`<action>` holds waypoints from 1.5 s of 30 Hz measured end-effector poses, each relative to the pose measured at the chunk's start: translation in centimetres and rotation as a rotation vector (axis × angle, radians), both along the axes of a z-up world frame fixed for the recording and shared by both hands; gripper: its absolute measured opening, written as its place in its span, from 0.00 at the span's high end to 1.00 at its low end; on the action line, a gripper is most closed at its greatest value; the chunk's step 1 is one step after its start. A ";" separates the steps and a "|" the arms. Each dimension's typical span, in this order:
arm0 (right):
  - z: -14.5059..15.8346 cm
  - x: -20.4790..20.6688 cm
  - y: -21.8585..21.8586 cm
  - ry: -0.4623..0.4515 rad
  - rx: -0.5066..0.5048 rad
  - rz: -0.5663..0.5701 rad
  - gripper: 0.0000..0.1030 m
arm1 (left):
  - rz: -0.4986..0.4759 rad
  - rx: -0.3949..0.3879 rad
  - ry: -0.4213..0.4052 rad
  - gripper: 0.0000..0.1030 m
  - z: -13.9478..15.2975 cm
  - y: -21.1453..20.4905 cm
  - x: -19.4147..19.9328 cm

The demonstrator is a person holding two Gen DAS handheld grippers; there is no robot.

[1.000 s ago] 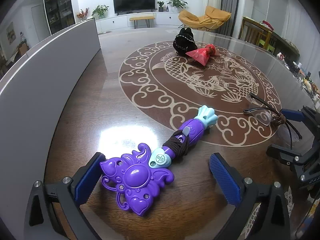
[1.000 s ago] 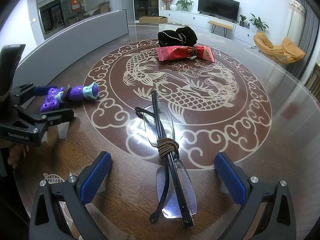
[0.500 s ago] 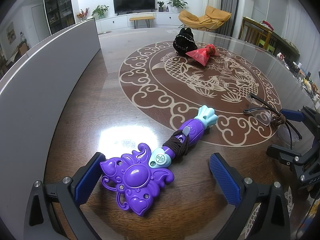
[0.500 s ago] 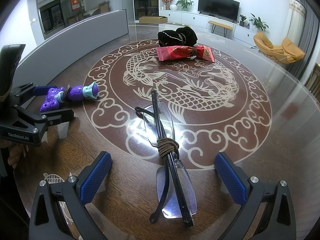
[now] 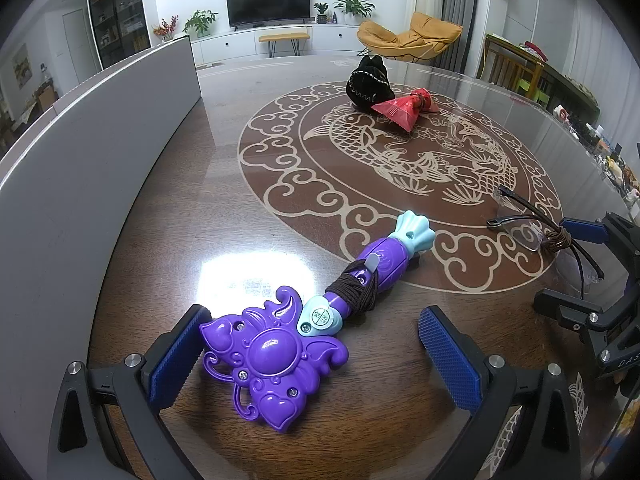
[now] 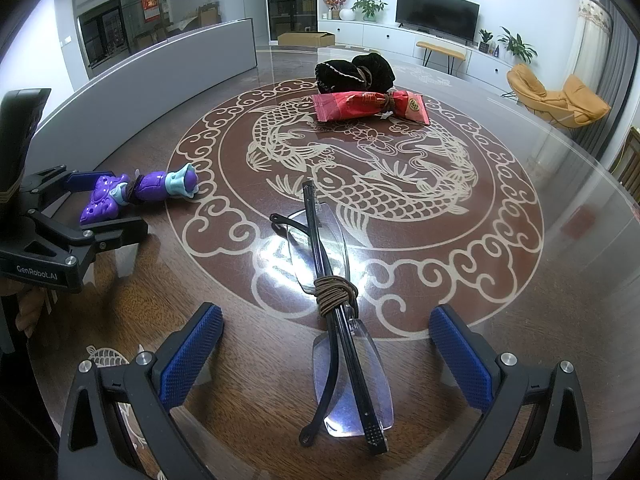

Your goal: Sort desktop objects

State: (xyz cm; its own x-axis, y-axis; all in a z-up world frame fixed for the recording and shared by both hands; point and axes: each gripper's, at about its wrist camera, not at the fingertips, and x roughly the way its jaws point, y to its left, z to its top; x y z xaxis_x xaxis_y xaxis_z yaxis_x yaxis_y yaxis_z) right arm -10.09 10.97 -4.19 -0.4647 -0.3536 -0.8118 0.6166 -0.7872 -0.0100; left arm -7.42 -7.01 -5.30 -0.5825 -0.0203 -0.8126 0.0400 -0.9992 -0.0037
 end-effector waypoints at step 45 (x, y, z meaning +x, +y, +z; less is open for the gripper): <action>0.0 0.0 0.0 0.000 0.000 0.000 0.00 | -0.002 0.000 0.001 0.00 -0.2 0.0 -0.3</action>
State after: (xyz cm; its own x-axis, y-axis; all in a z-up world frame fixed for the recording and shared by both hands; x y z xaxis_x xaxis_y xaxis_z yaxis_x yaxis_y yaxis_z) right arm -10.12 10.94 -4.19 -0.4646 -0.3536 -0.8119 0.6168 -0.7871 -0.0102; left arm -7.73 -6.98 -5.49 -0.5835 -0.0190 -0.8119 0.0384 -0.9993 -0.0042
